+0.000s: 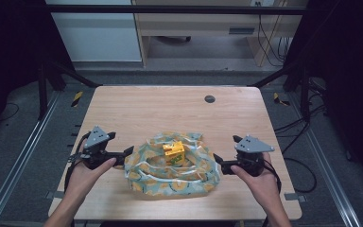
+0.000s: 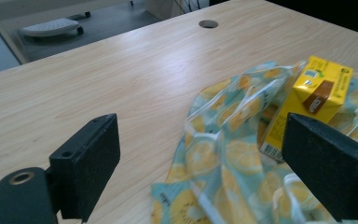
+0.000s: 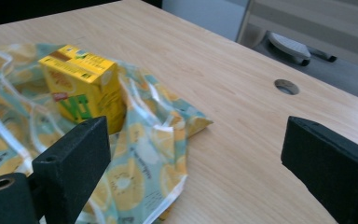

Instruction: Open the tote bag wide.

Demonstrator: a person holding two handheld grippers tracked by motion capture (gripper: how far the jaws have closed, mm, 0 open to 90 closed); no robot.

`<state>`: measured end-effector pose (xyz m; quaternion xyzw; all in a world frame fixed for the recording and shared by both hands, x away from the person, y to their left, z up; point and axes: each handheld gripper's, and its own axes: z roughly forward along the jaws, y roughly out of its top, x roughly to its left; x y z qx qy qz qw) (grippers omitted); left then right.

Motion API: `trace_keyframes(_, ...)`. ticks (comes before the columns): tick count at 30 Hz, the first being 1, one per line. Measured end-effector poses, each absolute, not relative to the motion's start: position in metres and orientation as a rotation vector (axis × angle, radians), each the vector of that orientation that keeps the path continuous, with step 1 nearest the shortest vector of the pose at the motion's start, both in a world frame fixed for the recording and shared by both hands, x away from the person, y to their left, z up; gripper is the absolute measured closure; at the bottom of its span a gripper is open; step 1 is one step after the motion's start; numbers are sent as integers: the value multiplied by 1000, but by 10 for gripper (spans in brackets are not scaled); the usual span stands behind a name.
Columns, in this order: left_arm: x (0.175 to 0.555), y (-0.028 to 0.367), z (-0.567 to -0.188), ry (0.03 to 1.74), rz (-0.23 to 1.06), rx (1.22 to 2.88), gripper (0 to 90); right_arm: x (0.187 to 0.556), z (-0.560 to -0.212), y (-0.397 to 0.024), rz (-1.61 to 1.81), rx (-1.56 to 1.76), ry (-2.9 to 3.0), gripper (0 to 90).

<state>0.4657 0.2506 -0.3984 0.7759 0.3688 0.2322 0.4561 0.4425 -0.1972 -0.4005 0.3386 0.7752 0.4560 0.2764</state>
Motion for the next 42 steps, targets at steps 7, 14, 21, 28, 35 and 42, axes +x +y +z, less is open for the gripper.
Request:
trace_keyframes(7,463,277,-399,967,622,1905,102,450,-400,-219,1220,1038,2017,84)
trace_keyframes(14,462,299,-404,1001,644,1912,81,448,-410,-248,1192,1136,1962,67)
trace_keyframes(21,463,312,-416,1029,657,1906,72,451,-421,-265,1149,1211,1962,49)
trace_keyframes(28,469,327,-434,1064,673,1899,72,455,-440,-278,1067,1265,1989,65)
trace_keyframes(35,475,338,-447,1098,692,1894,72,460,-453,-286,1066,1336,1988,69)
trace_keyframes(42,481,356,-471,1152,689,1842,72,469,-467,-287,1039,1364,1968,74)
